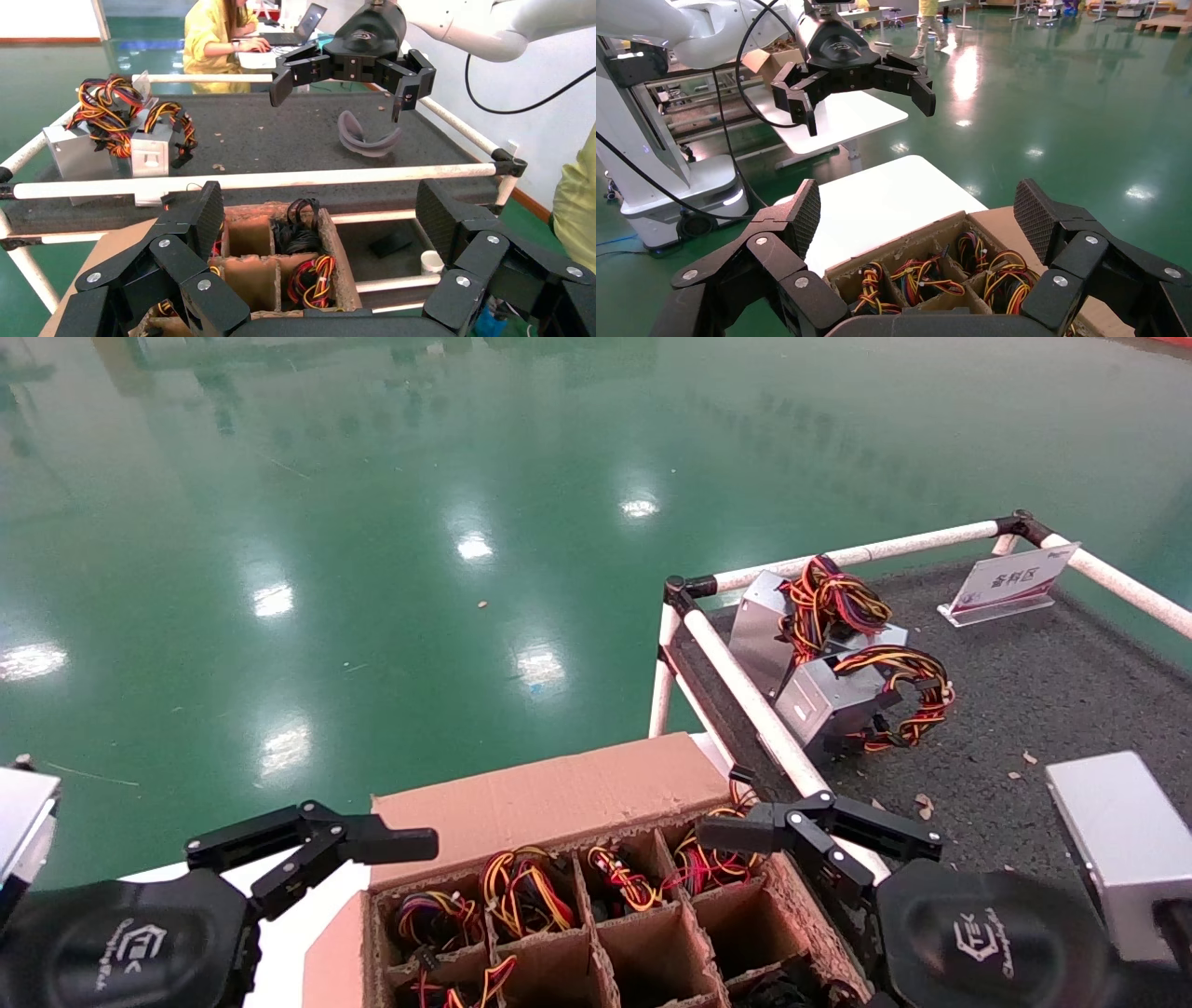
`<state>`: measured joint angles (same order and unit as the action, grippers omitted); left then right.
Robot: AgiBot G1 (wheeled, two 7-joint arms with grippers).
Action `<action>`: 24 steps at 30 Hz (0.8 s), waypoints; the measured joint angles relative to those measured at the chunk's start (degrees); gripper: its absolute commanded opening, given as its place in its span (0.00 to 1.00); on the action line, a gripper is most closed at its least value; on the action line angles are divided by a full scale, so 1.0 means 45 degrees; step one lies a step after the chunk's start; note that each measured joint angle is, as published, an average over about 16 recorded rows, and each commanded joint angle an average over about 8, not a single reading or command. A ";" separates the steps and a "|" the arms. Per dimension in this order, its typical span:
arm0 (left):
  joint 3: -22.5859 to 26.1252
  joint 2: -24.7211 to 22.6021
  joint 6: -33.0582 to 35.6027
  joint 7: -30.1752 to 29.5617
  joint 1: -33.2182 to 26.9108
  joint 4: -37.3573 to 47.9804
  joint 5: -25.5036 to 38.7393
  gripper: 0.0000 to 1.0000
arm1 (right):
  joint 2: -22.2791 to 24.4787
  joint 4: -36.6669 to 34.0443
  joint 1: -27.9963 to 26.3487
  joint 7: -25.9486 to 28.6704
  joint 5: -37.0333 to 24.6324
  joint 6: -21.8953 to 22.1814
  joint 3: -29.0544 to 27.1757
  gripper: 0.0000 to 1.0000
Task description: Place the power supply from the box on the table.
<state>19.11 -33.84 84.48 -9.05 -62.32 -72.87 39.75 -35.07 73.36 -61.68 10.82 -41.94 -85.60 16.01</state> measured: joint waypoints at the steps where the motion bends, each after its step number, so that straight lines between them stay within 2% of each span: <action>1: 0.0000 0.0000 0.0000 0.0000 0.0000 0.0000 0.0000 0.55 | 0.0000 0.0000 0.0000 0.0000 0.0000 0.0000 0.0000 1.00; 2: 0.0000 0.0000 0.0000 0.0000 0.0000 0.0000 0.0000 0.46 | 0.0000 0.0000 0.0000 0.0000 0.0000 0.0000 0.0000 1.00; 4: 0.0000 0.0000 0.0000 0.0000 0.0000 0.0000 0.0000 0.35 | 0.0000 0.0000 0.0000 0.0000 0.0000 0.0000 0.0000 1.00; 5: 0.0000 0.0000 0.0000 0.0000 0.0000 0.0000 0.0000 0.22 | 0.0000 0.0000 0.0000 0.0000 0.0000 0.0000 0.0000 1.00; 6: 0.0000 0.0000 0.0000 0.0000 0.0000 0.0000 0.0000 0.14 | 0.0000 0.0000 0.0000 0.0000 0.0000 0.0000 0.0000 1.00; 8: 0.0000 0.0000 0.0000 0.0000 0.0000 0.0000 0.0000 0.02 | 0.0000 0.0000 0.0000 0.0000 0.0000 0.0000 0.0000 1.00; 24: 0.0000 0.0000 0.0000 0.0000 0.0000 0.0000 0.0000 0.00 | 0.0000 0.0000 0.0000 0.0000 0.0000 0.0000 0.0000 1.00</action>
<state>19.11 -33.84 84.48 -9.05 -62.32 -72.87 39.75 -35.07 73.36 -61.68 10.82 -41.94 -85.60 16.01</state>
